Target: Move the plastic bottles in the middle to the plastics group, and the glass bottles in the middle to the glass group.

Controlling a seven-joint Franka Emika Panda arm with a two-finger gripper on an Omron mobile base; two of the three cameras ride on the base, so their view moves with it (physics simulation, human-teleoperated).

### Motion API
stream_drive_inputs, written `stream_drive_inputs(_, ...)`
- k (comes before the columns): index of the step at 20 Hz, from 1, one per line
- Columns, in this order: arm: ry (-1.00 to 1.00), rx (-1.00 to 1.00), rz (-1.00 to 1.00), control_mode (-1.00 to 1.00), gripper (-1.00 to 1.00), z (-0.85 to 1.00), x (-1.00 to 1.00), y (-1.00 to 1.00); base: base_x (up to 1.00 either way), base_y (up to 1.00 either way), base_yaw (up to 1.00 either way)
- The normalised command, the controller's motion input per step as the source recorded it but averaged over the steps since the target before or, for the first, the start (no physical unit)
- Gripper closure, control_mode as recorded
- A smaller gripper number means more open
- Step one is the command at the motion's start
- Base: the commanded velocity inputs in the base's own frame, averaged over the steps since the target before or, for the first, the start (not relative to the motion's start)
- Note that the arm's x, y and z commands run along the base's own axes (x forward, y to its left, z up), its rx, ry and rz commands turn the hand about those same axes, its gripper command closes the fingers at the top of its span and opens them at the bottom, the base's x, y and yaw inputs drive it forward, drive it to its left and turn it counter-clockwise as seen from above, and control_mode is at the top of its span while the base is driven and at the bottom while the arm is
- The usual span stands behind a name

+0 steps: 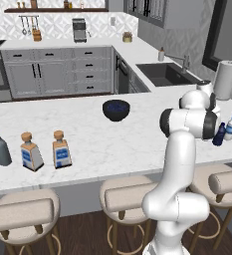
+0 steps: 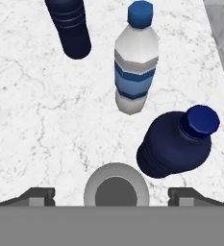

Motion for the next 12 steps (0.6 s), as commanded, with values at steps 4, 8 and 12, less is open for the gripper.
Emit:
stream_drive_inputs(4,0.00,0.00,0.00,-1.00,-1.00,0.10,0.00,0.00,0.00,0.00,0.00)
stream_drive_inputs(8,-0.01,0.00,0.00,-1.00,-1.00,0.67,0.00,0.00,0.00,0.00,0.00)
stream_drive_inputs(12,-0.02,0.01,0.00,-1.00,-1.00,0.53,-0.11,0.01,0.00,0.00,0.00)
